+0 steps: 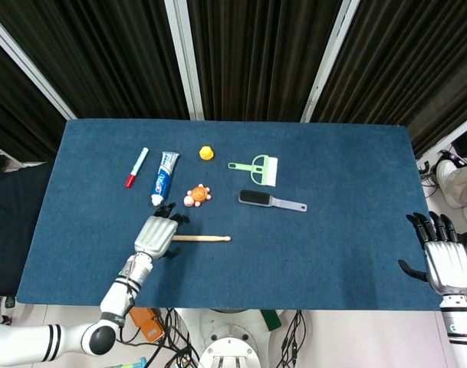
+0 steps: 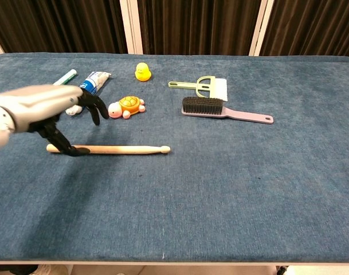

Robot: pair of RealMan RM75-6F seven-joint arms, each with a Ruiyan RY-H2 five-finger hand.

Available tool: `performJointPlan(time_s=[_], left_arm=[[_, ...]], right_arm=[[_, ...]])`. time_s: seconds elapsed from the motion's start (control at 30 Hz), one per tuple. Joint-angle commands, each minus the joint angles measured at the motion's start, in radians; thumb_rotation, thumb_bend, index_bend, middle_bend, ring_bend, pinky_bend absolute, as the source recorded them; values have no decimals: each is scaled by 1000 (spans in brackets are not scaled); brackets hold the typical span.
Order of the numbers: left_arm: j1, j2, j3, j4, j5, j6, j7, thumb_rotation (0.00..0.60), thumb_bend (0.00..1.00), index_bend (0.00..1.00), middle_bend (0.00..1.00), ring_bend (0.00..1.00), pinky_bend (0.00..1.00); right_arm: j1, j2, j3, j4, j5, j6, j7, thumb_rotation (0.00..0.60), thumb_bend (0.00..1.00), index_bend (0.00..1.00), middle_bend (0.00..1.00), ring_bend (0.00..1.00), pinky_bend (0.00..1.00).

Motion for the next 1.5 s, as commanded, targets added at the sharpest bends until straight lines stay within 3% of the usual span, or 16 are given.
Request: performJointPlan(time_s=[0.03, 0.47, 1.2, 1.5], left_arm=[[-19, -32, 6, 42, -16, -6, -3, 600, 212, 323, 376, 85, 111], [-42, -102, 16, 144, 3, 11, -54, 600, 257, 451, 497, 154, 111], [-76, -157, 31, 203, -20, -5, -54, 600, 280, 504, 546, 178, 111], [-77, -156, 39, 208, -12, -18, -86, 600, 345, 574, 610, 231, 123]], right_arm=[[0, 0, 0, 0, 0, 0, 0, 600, 292, 180, 177, 71, 0], [1, 1, 2, -1, 5, -3, 2, 600, 292, 182, 177, 71, 0], [2, 2, 4, 0, 9, -2, 7, 600, 292, 184, 177, 71, 0], [3, 2, 4, -1, 11, -5, 8, 600, 292, 187, 177, 71, 0]])
